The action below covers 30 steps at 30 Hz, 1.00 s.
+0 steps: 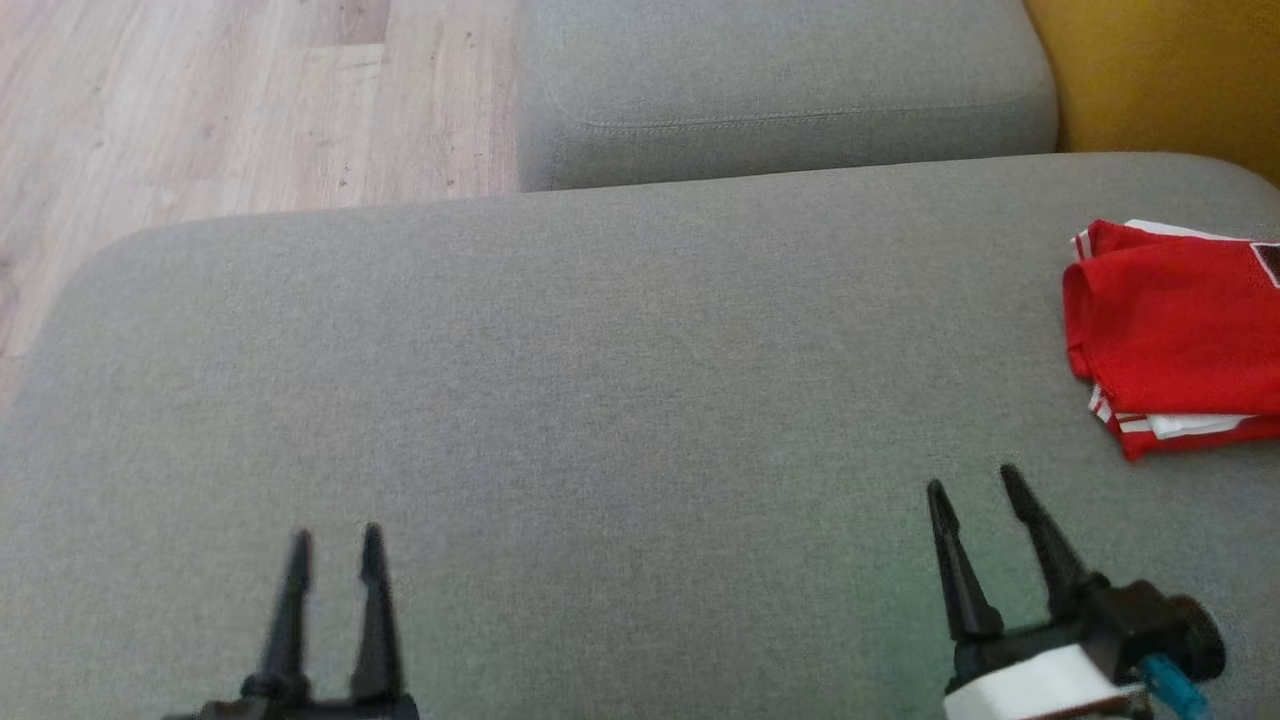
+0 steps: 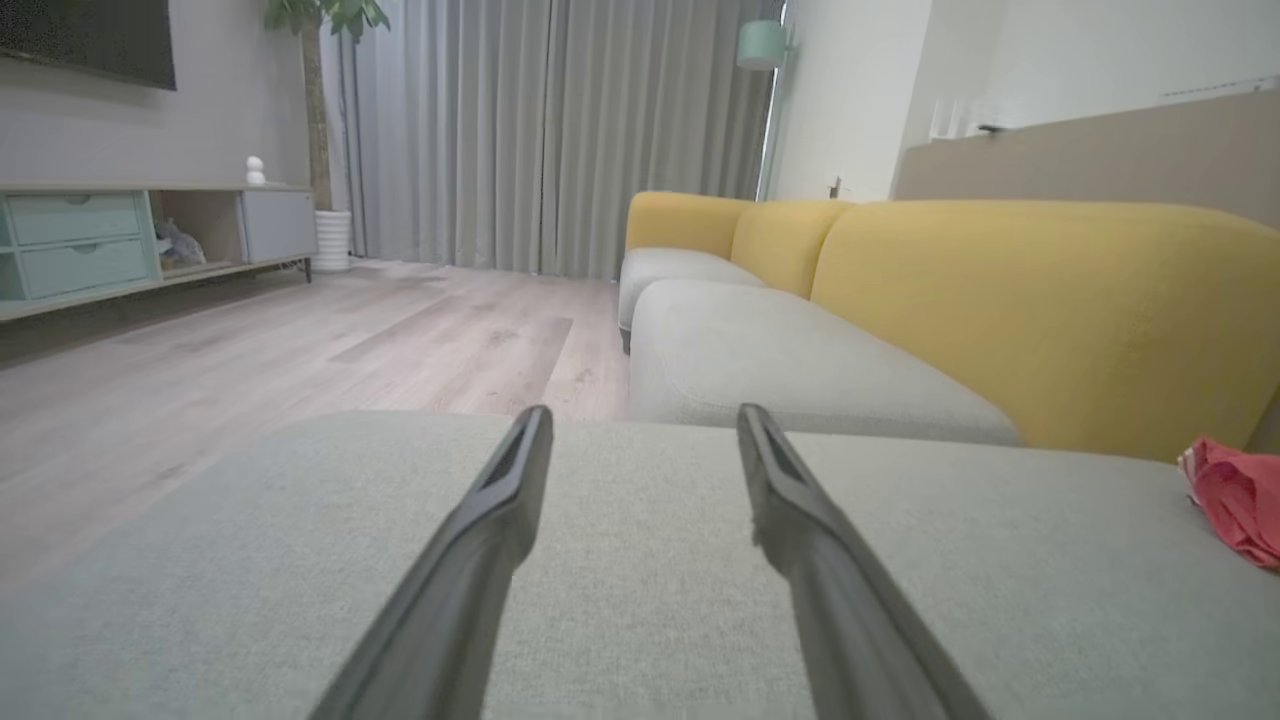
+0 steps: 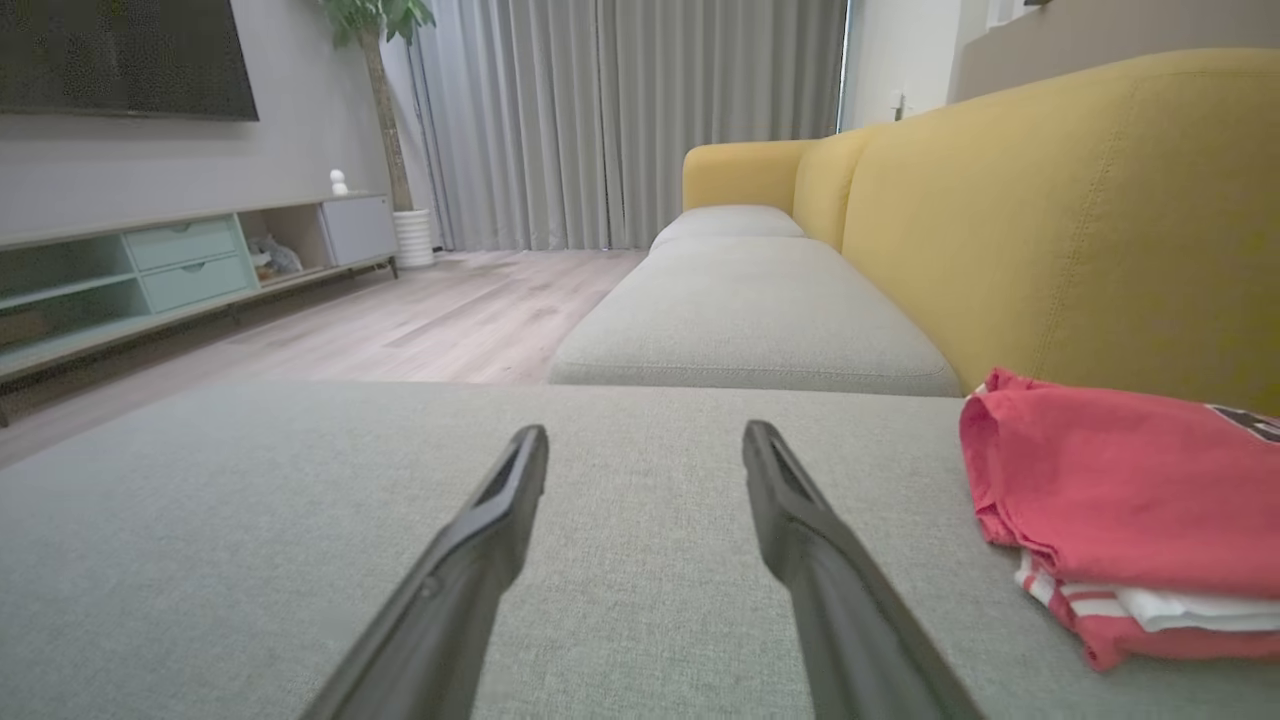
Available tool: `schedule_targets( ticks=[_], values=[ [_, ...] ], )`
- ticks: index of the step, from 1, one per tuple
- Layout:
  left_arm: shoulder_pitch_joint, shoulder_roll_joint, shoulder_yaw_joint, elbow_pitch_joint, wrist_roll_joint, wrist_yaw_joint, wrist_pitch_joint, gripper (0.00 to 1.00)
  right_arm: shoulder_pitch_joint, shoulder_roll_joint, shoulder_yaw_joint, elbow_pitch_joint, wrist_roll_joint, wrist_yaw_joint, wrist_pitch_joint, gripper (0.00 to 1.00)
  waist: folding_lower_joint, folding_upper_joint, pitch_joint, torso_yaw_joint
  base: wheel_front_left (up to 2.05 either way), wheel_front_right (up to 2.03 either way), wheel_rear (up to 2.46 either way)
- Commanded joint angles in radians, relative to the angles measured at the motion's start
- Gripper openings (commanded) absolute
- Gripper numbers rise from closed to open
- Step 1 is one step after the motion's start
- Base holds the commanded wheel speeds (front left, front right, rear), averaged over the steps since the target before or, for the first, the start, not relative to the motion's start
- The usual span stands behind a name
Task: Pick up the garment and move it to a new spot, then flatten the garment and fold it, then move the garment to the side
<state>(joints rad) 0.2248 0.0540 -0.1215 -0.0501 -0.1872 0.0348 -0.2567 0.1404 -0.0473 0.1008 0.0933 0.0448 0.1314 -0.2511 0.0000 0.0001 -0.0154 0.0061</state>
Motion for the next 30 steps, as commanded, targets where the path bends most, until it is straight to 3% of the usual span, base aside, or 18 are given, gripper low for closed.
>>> schedule_targets(
  ticks=[1, 5, 30],
  values=[
    [0.003, 0.000, -0.001, 0.002, 0.003, 0.000, 0.000, 0.00, 0.000, 0.000, 0.000, 0.002, 0.000, 0.000, 0.000, 0.00, 0.0000, -0.0001, 0.000, -0.001, 0.00, 0.00, 0.00],
    [0.013, -0.001, -0.006, 0.060, -0.007, 0.000, 0.001, 0.00, 0.012, 0.000, 0.002, 0.054, 0.010, 0.000, 0.003, 0.00, 0.0000, -0.0001, 0.000, -0.001, 0.00, 0.00, 0.00],
    [-0.061, 0.017, 0.020, 0.113, -0.325, -0.035, 0.059, 0.00, -0.043, -0.020, -0.018, 0.074, 0.358, 0.000, 0.058, 0.00, 0.0000, -0.0001, 0.004, -0.002, 0.00, 0.00, 0.00]
  ],
)
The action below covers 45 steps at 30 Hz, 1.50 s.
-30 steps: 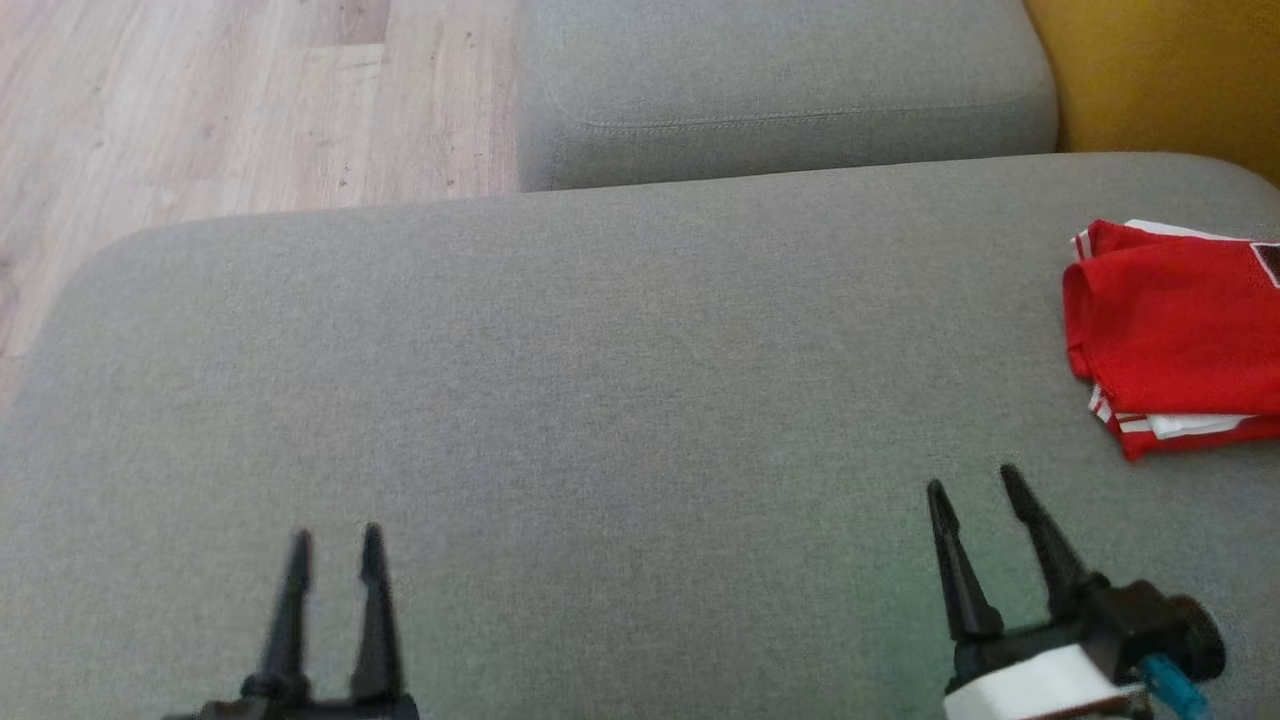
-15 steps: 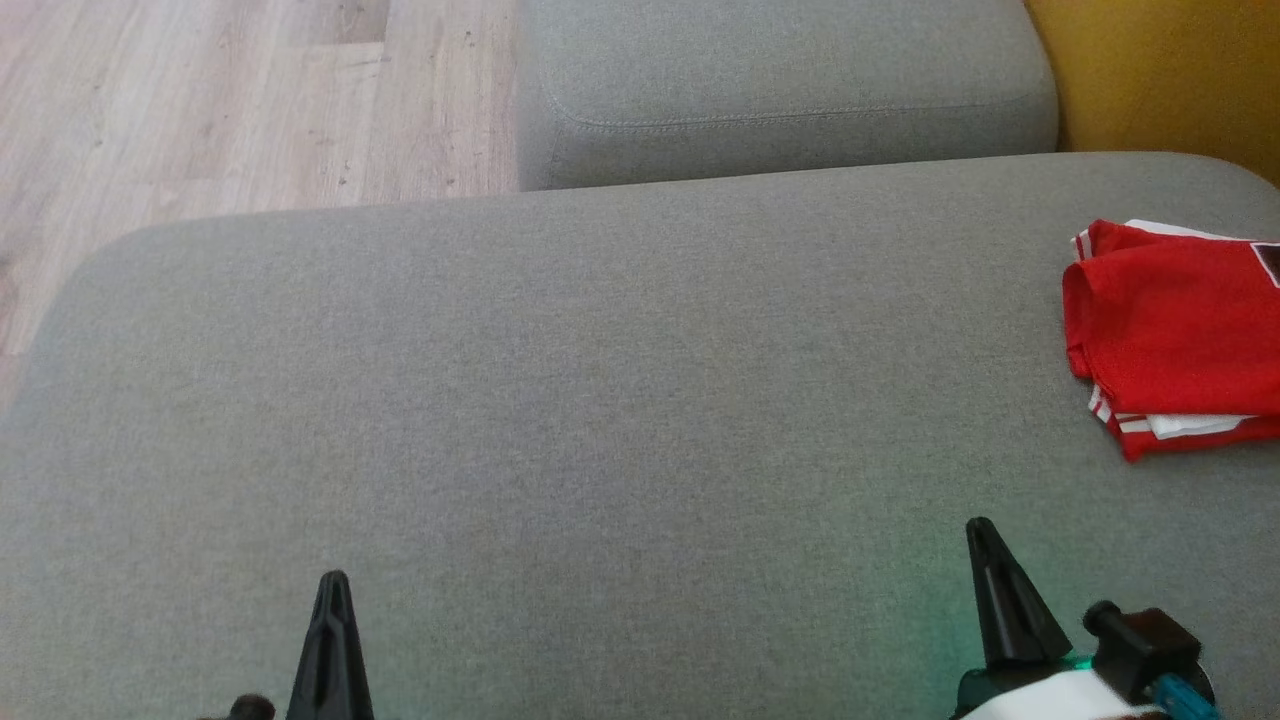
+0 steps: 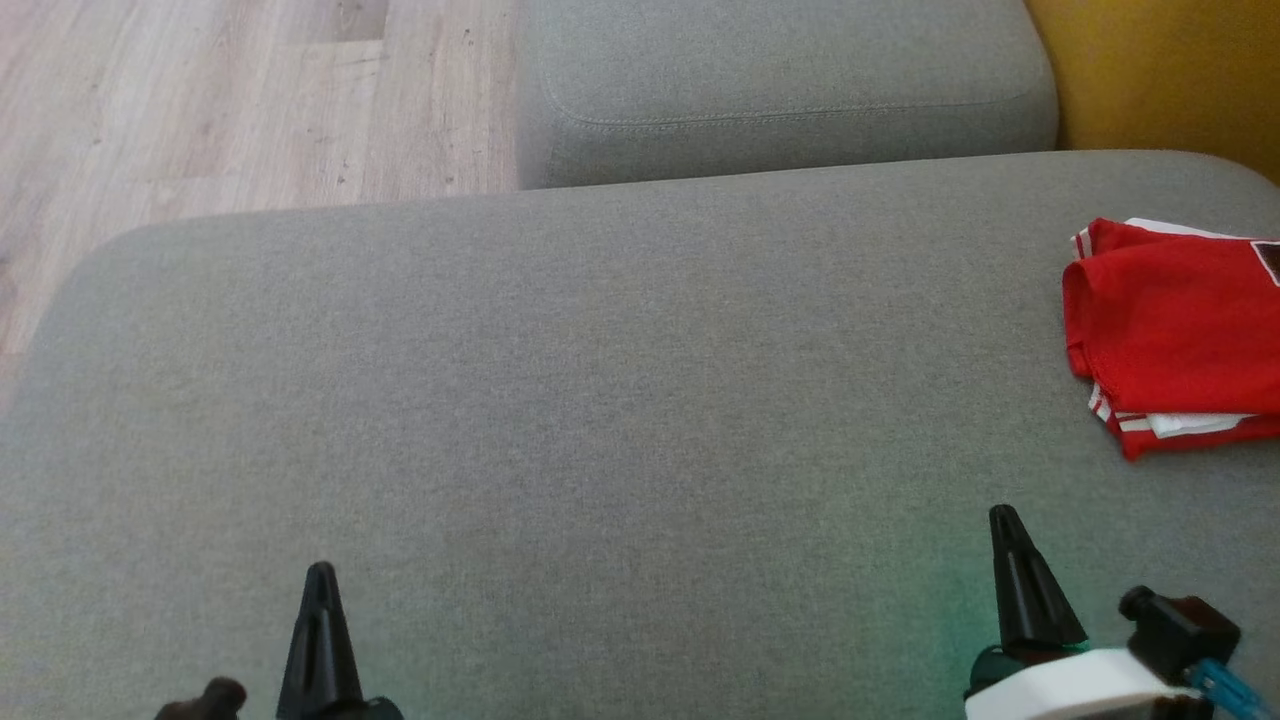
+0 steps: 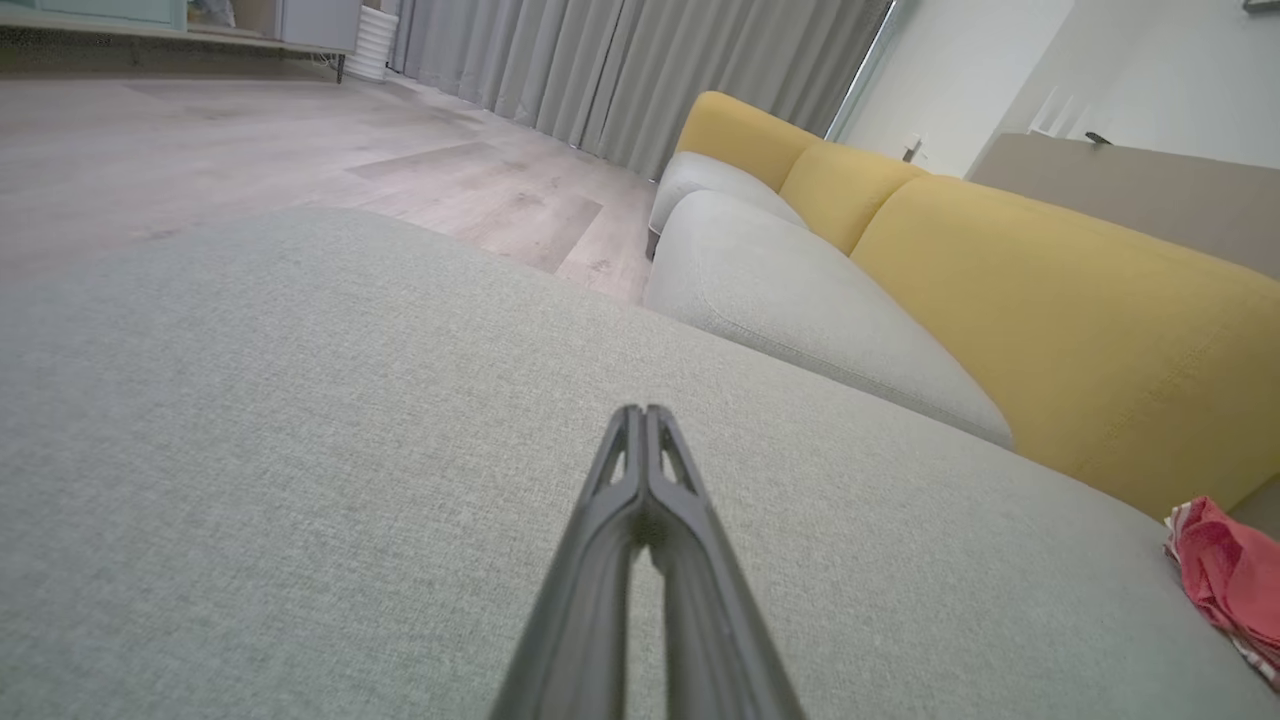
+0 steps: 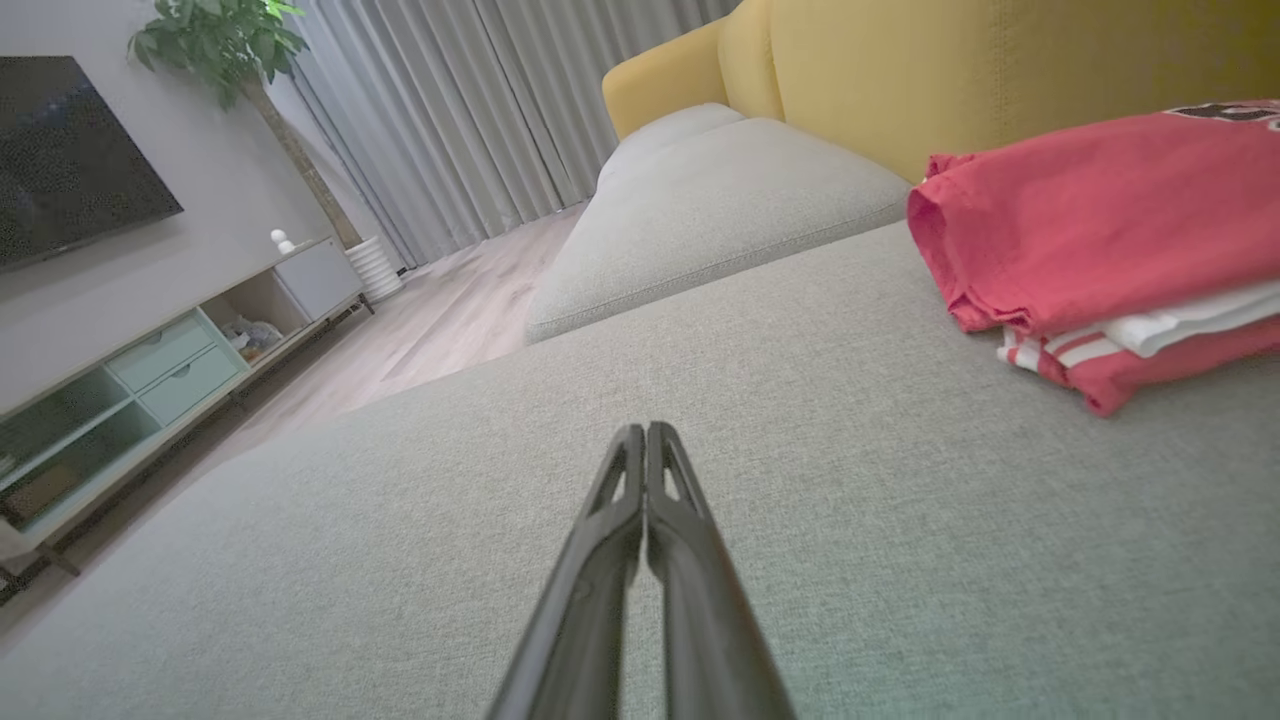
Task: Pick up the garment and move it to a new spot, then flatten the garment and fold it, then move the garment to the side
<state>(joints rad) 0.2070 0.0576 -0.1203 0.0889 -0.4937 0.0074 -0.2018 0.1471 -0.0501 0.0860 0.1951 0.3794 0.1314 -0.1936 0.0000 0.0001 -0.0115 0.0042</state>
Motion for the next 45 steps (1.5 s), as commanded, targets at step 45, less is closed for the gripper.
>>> schedule_targets(
  ticks=[45],
  values=[
    [-0.162, 0.025, 0.086, 0.053, -0.535, -0.066, 0.120, 0.00, -0.139, -0.031, -0.062, 0.005, 0.588, 0.000, 0.114, 0.00, 0.0000, -0.0001, 0.007, -0.002, 0.00, 0.00, 0.00]
  ],
)
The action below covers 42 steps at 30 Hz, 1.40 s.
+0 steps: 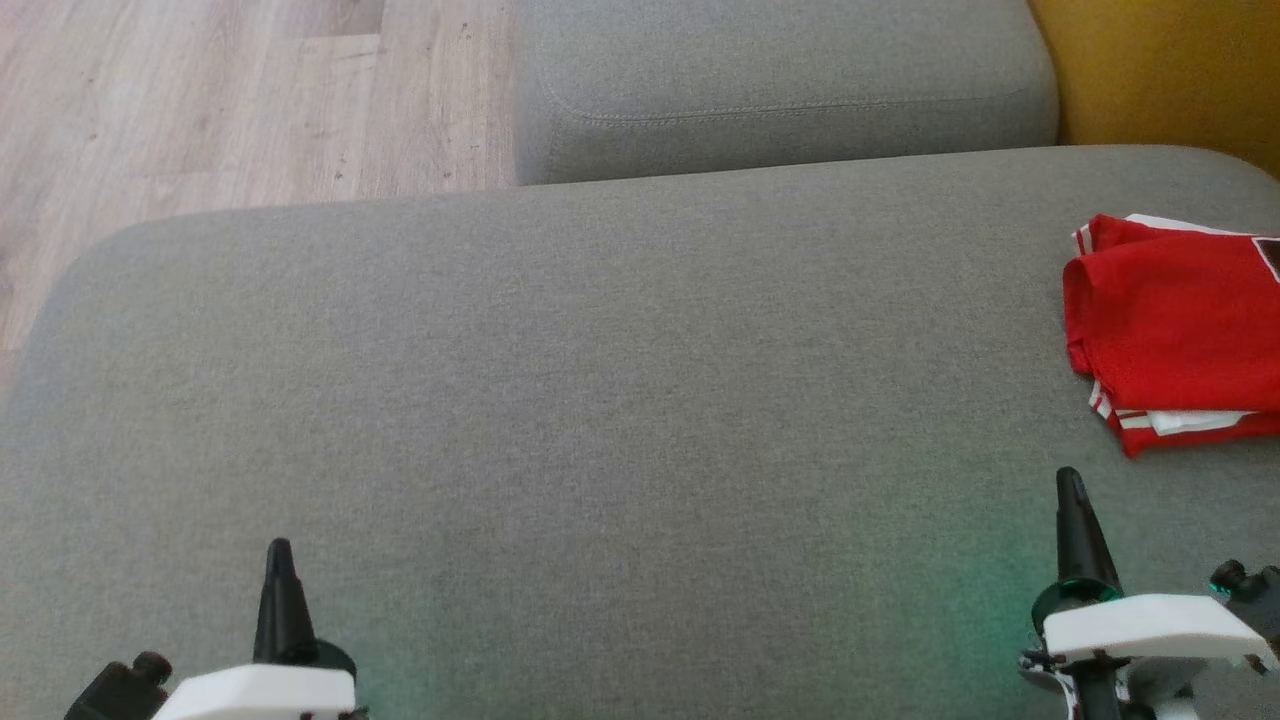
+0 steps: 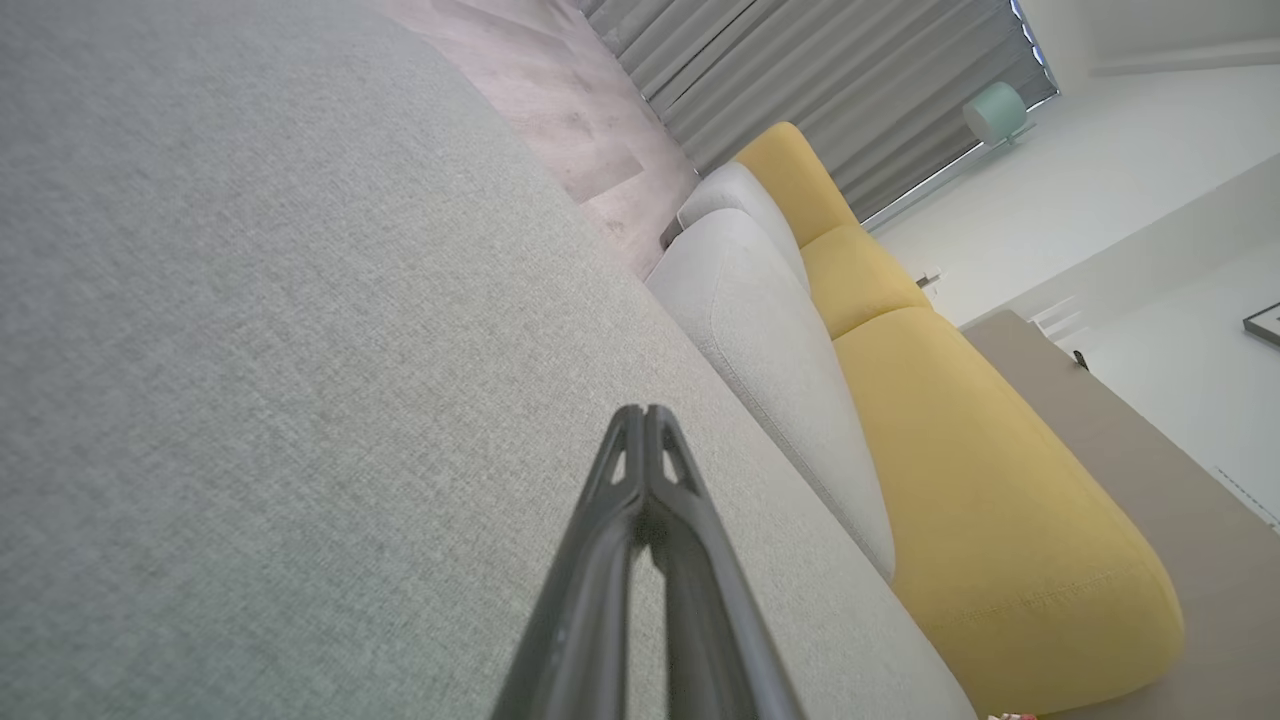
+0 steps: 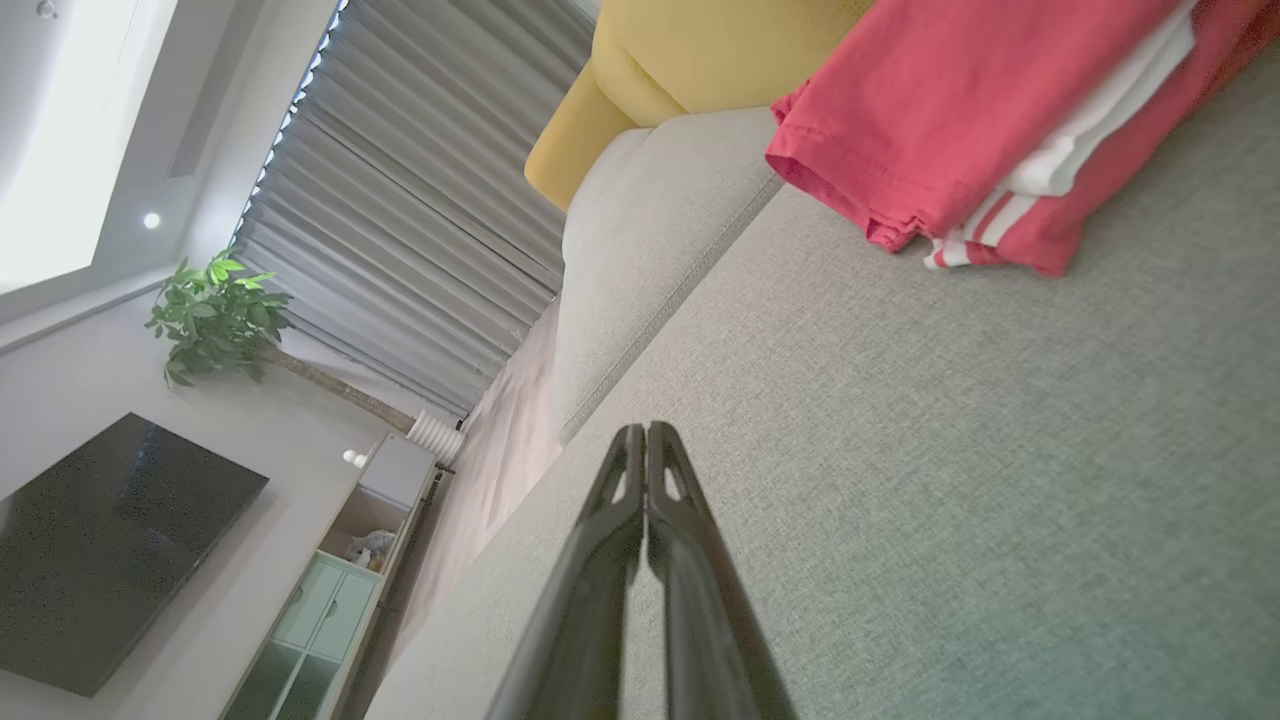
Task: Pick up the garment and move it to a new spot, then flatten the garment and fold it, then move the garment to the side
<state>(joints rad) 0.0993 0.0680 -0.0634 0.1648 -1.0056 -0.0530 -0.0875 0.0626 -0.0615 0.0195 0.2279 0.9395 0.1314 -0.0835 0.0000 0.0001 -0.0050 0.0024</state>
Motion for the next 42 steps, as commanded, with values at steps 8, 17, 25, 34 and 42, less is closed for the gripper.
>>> schedule_targets(
  ticks=[8, 17, 25, 34, 42],
  values=[
    [-0.074, 0.015, 0.042, -0.010, -0.103, -0.015, 0.025, 0.00, -0.069, -0.020, -0.007, -0.022, 0.116, 0.000, 0.024, 0.00, 0.0000, -0.0001, 0.001, 0.000, 0.00, 0.00, 0.00],
    [-0.098, 0.016, 0.058, 0.007, -0.206, -0.027, 0.051, 0.00, -0.088, -0.021, -0.022, -0.015, 0.229, -0.001, 0.049, 0.00, 0.0000, -0.0001, 0.003, -0.001, 0.00, 0.00, 0.00],
    [-0.120, 0.016, 0.074, 0.021, -0.297, -0.038, 0.075, 0.00, -0.104, -0.021, -0.036, -0.009, 0.329, -0.001, 0.073, 0.00, 0.0000, -0.0001, 0.004, -0.001, 0.00, 0.00, 0.00],
    [-0.148, 0.015, 0.093, 0.040, -0.410, -0.051, 0.105, 0.00, -0.125, -0.021, -0.054, -0.002, 0.453, -0.001, 0.102, 0.00, 0.0000, -0.0001, 0.005, -0.001, 0.00, 0.00, 0.00],
    [-0.170, 0.014, 0.110, 0.055, -0.500, -0.061, 0.129, 0.00, -0.141, -0.020, -0.068, 0.005, 0.553, -0.001, 0.126, 0.00, 0.0000, -0.0001, 0.006, -0.002, 0.00, 0.00, 0.00]
  ],
)
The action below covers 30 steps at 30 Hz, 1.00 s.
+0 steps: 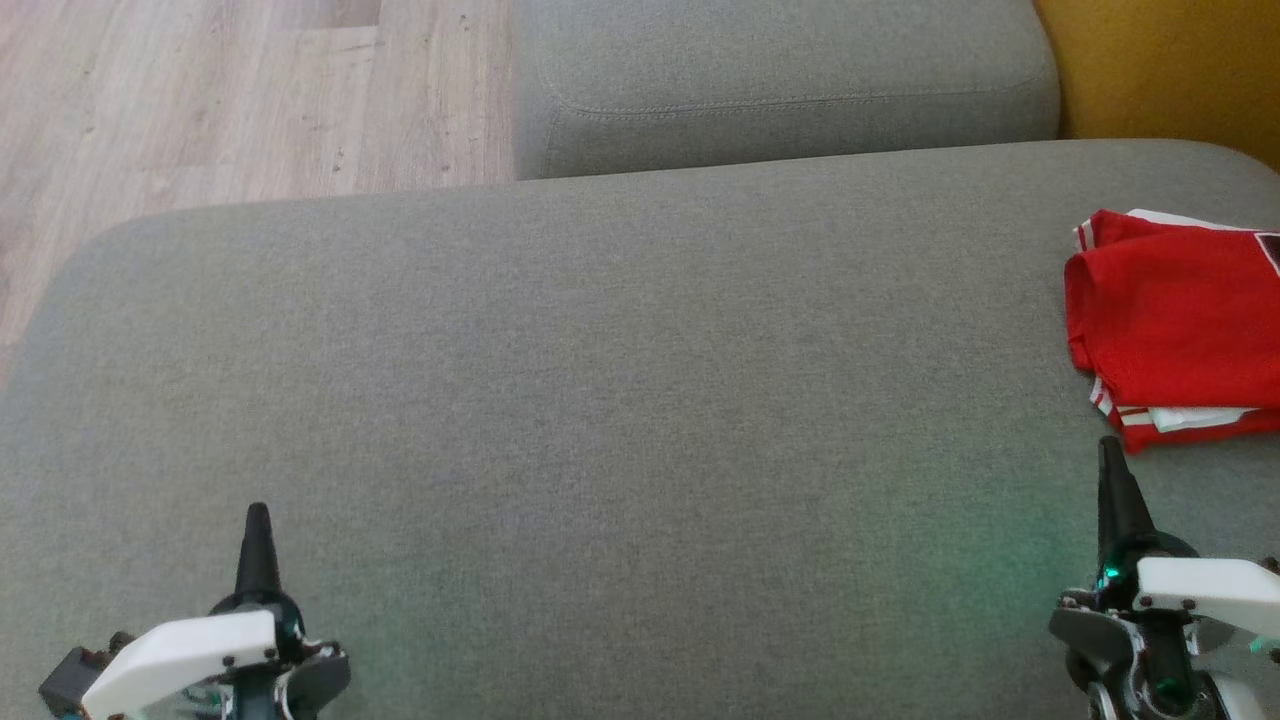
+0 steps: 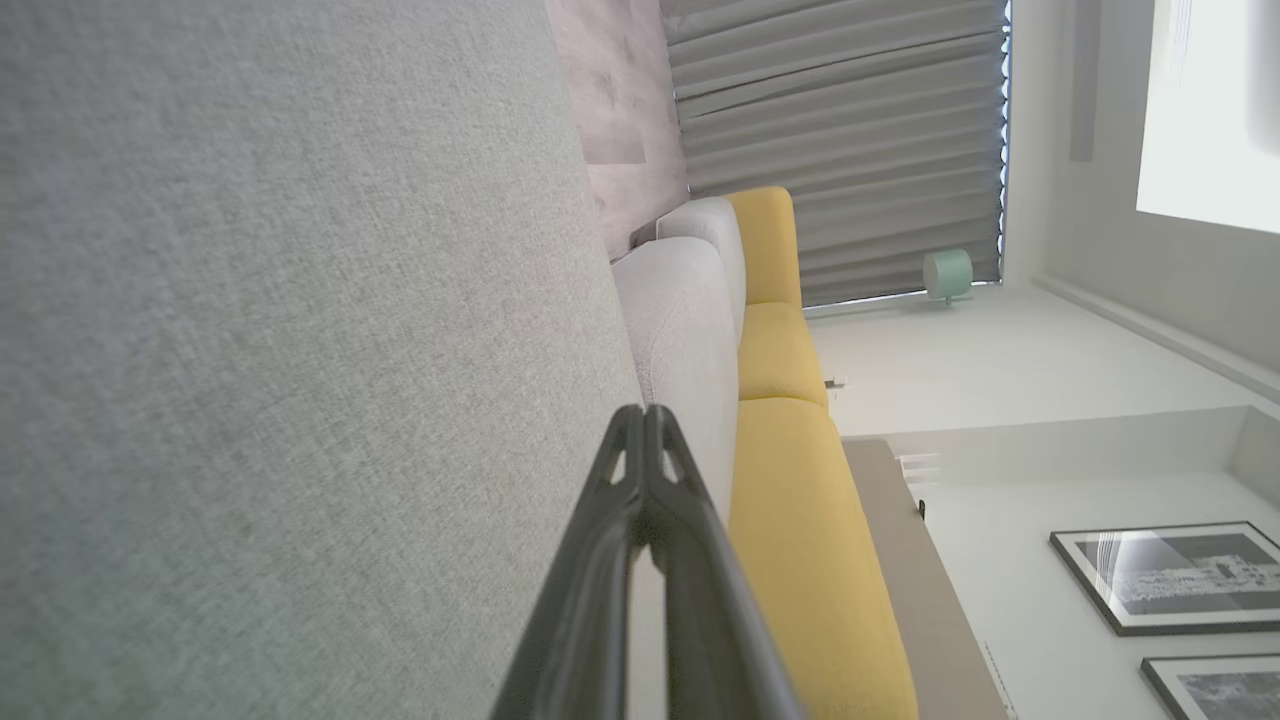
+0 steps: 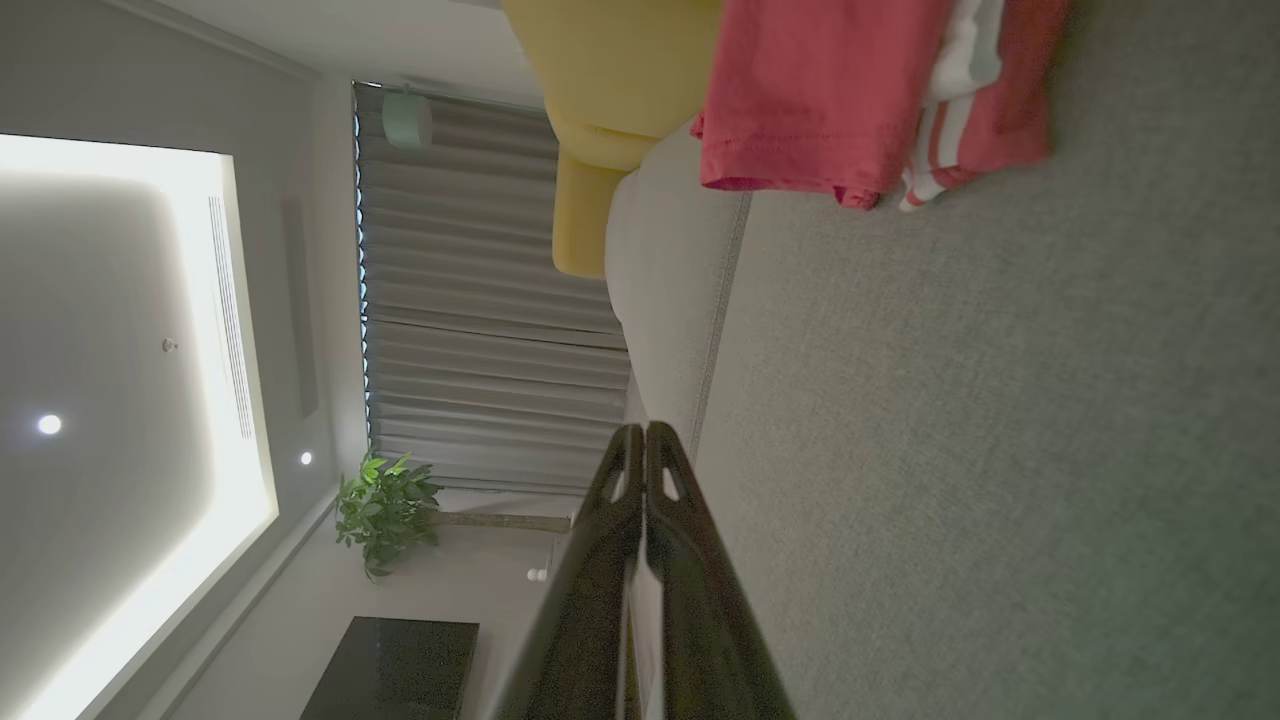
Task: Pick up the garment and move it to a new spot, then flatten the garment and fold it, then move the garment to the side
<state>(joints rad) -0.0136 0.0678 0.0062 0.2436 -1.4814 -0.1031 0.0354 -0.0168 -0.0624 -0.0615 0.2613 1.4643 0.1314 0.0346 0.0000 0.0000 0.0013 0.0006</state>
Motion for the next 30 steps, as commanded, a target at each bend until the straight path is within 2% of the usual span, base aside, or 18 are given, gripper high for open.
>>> schedule_targets(
  ticks=[1, 13, 30],
  values=[
    [-0.060, 0.014, 0.042, -0.022, -0.036, -0.013, 0.009, 0.00, -0.064, -0.019, 0.011, -0.028, 0.040, -0.001, 0.011, 0.00, 0.0000, 0.0000, 0.000, 0.000, 0.00, 0.00, 0.00],
    [-0.090, 0.013, 0.065, -0.001, -0.160, -0.027, 0.043, 0.00, -0.087, -0.018, -0.010, -0.019, 0.176, -0.001, 0.044, 0.00, 0.0000, 0.0000, 0.002, -0.001, 0.00, 0.00, 0.00],
    [-0.091, 0.008, 0.073, 0.000, -0.156, -0.028, 0.050, 0.00, -0.088, -0.013, -0.018, -0.019, 0.173, -0.001, 0.051, 0.00, 0.0000, 0.0000, 0.002, -0.001, 0.00, 0.00, 0.00]
  ],
)
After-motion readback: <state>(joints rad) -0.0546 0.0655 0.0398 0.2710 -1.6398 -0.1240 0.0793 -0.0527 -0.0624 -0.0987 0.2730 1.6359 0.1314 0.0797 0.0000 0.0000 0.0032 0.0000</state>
